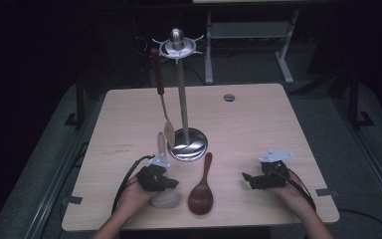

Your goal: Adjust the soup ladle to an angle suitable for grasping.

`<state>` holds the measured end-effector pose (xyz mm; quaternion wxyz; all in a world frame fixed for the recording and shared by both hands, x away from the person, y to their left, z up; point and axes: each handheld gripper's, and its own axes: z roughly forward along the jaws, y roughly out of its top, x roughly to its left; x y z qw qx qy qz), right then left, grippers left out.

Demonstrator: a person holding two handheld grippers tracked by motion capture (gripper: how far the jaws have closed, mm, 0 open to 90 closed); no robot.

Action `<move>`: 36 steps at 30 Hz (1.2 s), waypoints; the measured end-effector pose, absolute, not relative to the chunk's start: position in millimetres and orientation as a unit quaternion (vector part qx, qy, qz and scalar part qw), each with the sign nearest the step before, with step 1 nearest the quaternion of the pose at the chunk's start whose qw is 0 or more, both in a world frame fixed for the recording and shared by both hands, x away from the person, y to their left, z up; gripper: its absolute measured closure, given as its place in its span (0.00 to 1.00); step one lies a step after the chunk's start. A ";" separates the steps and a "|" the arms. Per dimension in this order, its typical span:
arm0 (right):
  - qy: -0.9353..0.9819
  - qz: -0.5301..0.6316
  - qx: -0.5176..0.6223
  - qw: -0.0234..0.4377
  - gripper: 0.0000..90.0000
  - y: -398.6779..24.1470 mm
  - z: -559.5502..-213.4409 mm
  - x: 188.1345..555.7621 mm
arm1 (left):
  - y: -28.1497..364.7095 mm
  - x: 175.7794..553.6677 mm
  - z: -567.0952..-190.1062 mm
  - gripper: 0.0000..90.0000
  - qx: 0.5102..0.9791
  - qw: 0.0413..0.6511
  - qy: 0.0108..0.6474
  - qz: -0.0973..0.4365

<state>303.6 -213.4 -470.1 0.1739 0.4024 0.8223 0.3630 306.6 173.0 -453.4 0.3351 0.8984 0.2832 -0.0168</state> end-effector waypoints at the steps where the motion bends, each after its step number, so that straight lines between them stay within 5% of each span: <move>1: 0.822 0.363 0.403 0.174 0.15 -213.6 -470.1 303.6 | 173.2 306.6 -453.9 1.00 0.898 0.334 0.284 -0.017; 17: 0.819 0.364 0.406 0.176 0.15 -215.1 -469.9 303.8 | 188.6 302.0 -452.0 1.00 0.906 0.302 0.295 -0.026; 36: 0.816 0.365 0.411 0.177 0.15 -217.1 -469.1 303.4 | 250.1 282.1 -447.6 1.00 0.894 0.278 0.350 -0.015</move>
